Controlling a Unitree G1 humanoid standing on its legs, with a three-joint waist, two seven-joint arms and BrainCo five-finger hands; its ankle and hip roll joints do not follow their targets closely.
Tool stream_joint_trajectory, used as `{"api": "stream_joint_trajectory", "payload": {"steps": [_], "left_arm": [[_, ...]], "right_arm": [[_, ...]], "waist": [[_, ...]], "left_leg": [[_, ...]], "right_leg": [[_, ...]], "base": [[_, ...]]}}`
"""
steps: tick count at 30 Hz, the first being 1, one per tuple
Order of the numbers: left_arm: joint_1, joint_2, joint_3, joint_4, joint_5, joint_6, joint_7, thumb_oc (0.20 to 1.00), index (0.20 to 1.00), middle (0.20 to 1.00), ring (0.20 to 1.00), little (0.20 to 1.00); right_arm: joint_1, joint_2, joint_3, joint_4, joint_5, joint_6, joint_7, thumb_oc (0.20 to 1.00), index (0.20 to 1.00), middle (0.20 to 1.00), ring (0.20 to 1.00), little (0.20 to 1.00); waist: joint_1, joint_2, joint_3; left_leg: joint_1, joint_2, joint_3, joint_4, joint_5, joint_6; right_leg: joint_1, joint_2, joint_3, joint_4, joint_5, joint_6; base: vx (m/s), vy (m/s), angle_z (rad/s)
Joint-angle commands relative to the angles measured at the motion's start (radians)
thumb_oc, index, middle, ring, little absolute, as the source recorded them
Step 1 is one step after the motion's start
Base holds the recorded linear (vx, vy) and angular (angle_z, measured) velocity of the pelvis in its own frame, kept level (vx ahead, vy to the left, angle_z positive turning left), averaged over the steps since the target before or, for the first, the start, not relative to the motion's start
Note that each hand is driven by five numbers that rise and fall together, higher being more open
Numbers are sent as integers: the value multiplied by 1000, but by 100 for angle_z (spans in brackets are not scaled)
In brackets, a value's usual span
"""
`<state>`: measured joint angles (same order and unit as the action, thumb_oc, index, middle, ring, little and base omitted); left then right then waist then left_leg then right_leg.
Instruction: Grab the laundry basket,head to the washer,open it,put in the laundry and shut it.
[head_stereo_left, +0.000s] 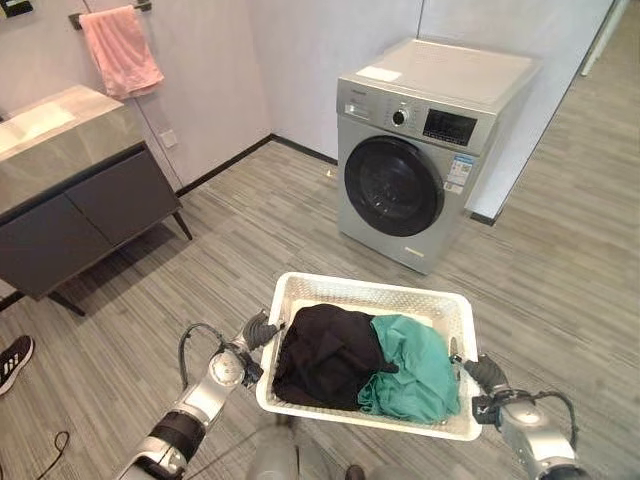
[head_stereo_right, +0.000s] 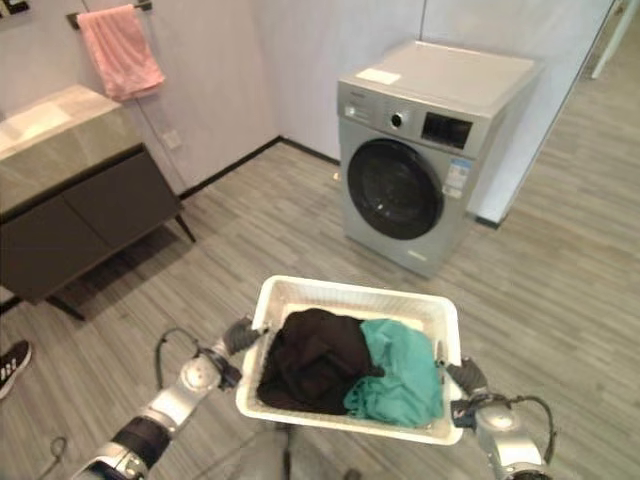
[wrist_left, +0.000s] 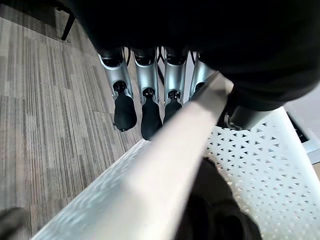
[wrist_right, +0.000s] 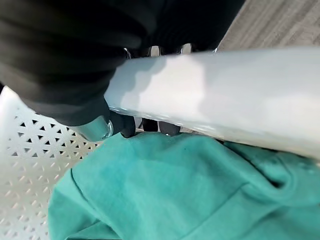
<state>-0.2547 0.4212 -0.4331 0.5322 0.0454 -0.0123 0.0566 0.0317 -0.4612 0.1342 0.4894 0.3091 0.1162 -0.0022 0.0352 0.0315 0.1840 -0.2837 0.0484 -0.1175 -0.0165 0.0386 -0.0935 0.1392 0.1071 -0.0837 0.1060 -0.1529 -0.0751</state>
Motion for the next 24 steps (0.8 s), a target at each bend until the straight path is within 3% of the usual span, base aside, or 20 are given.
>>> {"api": "stream_joint_trajectory", "payload": {"steps": [1,3,4,5,6,9,10,12,15,16,19,20,24], "left_arm": [[-66,98,70,-22,-31,-36,43,200,200,200,200,200],[-64,108,70,-24,-35,-38,44,200,200,200,200,200],[-51,117,79,-36,-33,-42,43,200,200,200,200,200],[-50,118,79,-36,-33,-42,43,200,200,200,200,200],[-47,124,80,-43,-32,-42,44,200,200,200,200,200],[-33,143,87,-75,-39,-45,40,200,200,200,200,200],[-35,153,85,-85,-39,-44,42,200,200,200,200,200],[-36,155,87,-85,-41,-41,45,200,200,200,200,200],[-22,154,108,-93,-41,-39,42,200,200,200,200,200],[-17,145,122,-85,-47,-43,42,200,200,200,200,200],[-12,138,118,-93,-42,-48,44,200,200,200,200,200],[-9,129,113,-95,-22,-53,55,200,200,200,200,200],[34,120,148,-92,-12,-66,39,200,200,200,200,200]], "right_arm": [[-21,5,-61,-114,81,-121,42,200,200,200,200,200],[-26,11,-54,-121,80,-122,46,200,200,200,200,200],[-20,24,-51,-125,76,-120,52,200,200,200,200,200],[-19,25,-51,-126,76,-120,52,200,200,200,200,200],[-19,34,-44,-124,70,-123,58,200,200,200,200,200],[-38,46,-20,-108,55,-114,74,200,200,200,200,200],[-47,53,-19,-106,52,-115,76,200,200,200,200,200],[-49,60,-22,-107,53,-118,74,200,200,200,200,200],[-40,66,-32,-113,73,-117,77,200,200,200,200,200],[-36,69,-42,-107,95,-131,73,200,200,200,200,200],[-36,67,-42,-101,89,-142,67,200,200,200,200,200],[-1,71,-79,-108,97,-143,58,200,200,200,200,200],[44,66,-124,-113,121,-158,77,200,200,200,200,200]], "waist": [[36,-35,-81],[45,-47,-90],[50,-65,-106],[52,-67,-107],[56,-81,-113],[54,-85,-112],[40,-66,-91],[35,-54,-83],[16,-40,-81],[19,-35,-81],[8,-24,-75],[1,-42,-73],[10,-50,-115]], "left_leg": [[46,23,61,46,114,26],[38,13,65,106,107,36],[49,-8,86,142,71,56],[49,-9,90,146,68,57],[65,-26,101,153,46,75],[121,-53,106,144,-1,122],[152,-50,101,137,-10,141],[177,-43,99,129,-21,147],[237,-43,91,89,-37,142],[256,-35,102,76,-56,122],[263,-29,88,79,-63,117],[275,-49,76,92,-79,115],[312,-40,95,57,-89,104]], "right_leg": [[72,-80,91,-25,-50,112],[77,-98,113,0,-58,115],[83,-127,114,37,-29,142],[82,-129,116,38,-30,143],[72,-142,126,97,12,164],[-29,-149,140,342,139,223],[-109,-130,131,484,197,249],[-152,-142,111,517,182,246],[-201,-188,15,363,84,206],[-238,-244,-45,145,72,203],[-228,-257,-58,95,105,203],[-192,-246,0,36,117,211],[-120,-239,-18,-46,133,214]], "base": [[387,219,-43],[456,269,-38],[415,249,-22],[405,241,-35],[224,148,-49],[299,251,-29],[173,191,-27],[136,136,0],[210,31,25],[175,-80,33],[94,-51,41],[232,-82,73],[142,-66,52]]}}
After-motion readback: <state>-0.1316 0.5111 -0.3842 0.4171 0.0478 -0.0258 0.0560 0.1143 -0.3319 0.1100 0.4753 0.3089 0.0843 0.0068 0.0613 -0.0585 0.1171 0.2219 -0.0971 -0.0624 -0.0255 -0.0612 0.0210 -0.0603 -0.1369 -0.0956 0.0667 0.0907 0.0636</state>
